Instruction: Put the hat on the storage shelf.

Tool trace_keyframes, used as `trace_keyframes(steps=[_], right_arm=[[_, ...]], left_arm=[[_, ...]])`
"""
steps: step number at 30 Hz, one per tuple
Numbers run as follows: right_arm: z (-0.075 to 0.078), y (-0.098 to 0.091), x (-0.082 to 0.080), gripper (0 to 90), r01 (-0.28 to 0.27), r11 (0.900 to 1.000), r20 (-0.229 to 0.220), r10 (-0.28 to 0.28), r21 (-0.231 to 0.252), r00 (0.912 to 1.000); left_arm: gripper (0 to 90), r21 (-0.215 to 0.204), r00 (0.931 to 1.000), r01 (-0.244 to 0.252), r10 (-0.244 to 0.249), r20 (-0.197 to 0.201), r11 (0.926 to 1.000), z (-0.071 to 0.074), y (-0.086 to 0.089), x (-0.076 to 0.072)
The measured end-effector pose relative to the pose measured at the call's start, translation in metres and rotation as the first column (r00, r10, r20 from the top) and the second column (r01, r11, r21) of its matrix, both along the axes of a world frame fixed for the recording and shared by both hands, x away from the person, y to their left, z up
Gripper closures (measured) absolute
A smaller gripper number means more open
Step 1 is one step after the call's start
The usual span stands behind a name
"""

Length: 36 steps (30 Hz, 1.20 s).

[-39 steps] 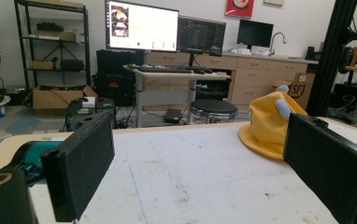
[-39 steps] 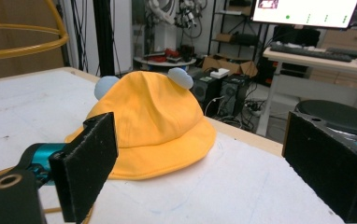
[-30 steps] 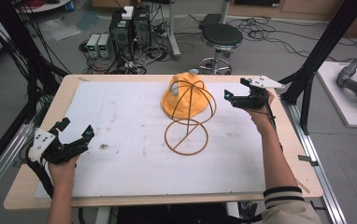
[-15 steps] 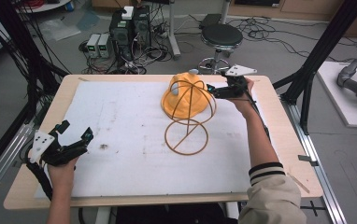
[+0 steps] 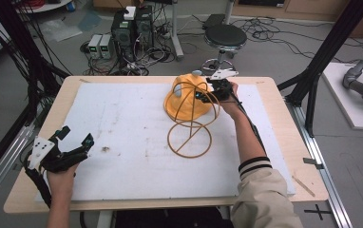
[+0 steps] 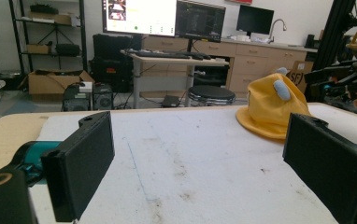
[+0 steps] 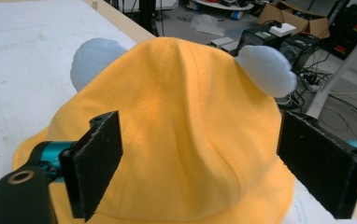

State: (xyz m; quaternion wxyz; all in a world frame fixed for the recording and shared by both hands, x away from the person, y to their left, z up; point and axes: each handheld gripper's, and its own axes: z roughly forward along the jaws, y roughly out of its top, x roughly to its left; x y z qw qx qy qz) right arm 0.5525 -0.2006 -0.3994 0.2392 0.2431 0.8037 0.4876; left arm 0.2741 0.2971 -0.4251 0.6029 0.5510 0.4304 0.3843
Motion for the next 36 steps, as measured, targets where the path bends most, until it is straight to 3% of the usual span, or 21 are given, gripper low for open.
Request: trace_keyframes(steps=[6,7,10,15,16,18,20,21,22,25,30,36], right_arm=[[-0.004,0.007,0.003,25.9,0.041,0.9992,0.004,-0.041,0.005,0.9992],[-0.003,0.009,0.004,26.1,0.049,0.9988,-0.020,-0.049,-0.006,0.9986],[0.001,0.017,0.007,28.4,0.036,0.9987,-0.001,-0.037,-0.036,0.9993],[0.002,0.026,0.011,39.9,0.055,0.9951,0.002,-0.055,-0.081,0.9985],[0.000,0.029,0.012,46.7,0.061,0.9934,0.004,-0.061,-0.097,0.9982],[0.000,0.029,0.012,50.5,0.063,0.9918,0.018,-0.062,-0.111,0.9979],[-0.002,0.035,0.011,67.1,0.053,0.9888,0.042,-0.047,-0.140,0.9980],[-0.002,0.035,0.011,67.1,0.053,0.9888,0.042,-0.047,-0.140,0.9980],[-0.004,0.038,0.011,79.3,0.056,0.9859,0.040,-0.051,-0.157,0.9979],[-0.005,0.038,0.012,87.1,0.070,0.9900,0.006,-0.070,-0.122,0.9976],[-0.002,0.033,0.014,88.5,0.087,0.9942,-0.036,-0.089,-0.063,0.9954],[0.007,0.022,0.014,88.5,0.136,0.9907,-0.062,-0.135,0.009,0.9889]], left_arm=[[9.4,-0.008,1.0000,0.003,-0.003,-0.004,1.0000,-0.001,0.001,-0.002],[9.4,-0.009,1.0000,0.002,-0.002,-0.005,1.0000,-0.001,0.001,-0.002],[9.4,-0.013,1.0000,0.004,-0.004,-0.005,0.9999,-0.002,0.000,-0.002],[9.4,-0.015,1.0000,0.002,-0.002,-0.007,0.9999,-0.002,0.003,-0.004],[9.4,-0.016,1.0000,0.000,0.000,-0.007,0.9999,-0.003,0.004,-0.004],[9.4,-0.021,1.0000,-0.003,0.003,-0.007,0.9998,-0.003,0.006,-0.006],[9.4,-0.023,0.9999,-0.007,0.007,-0.011,0.9997,-0.004,0.008,-0.007],[9.4,-0.023,0.9999,-0.007,0.007,-0.011,0.9997,-0.004,0.008,-0.007],[9.4,-0.028,0.9999,-0.010,0.010,-0.008,0.9996,-0.004,0.009,-0.008],[9.4,-0.026,0.9999,-0.015,0.015,-0.007,0.9996,-0.004,0.011,-0.010],[9.4,-0.024,0.9998,-0.019,0.018,-0.007,0.9995,-0.004,0.011,-0.012],[9.4,-0.020,0.9998,-0.015,0.015,-0.010,0.9997,-0.004,0.011,-0.012]])
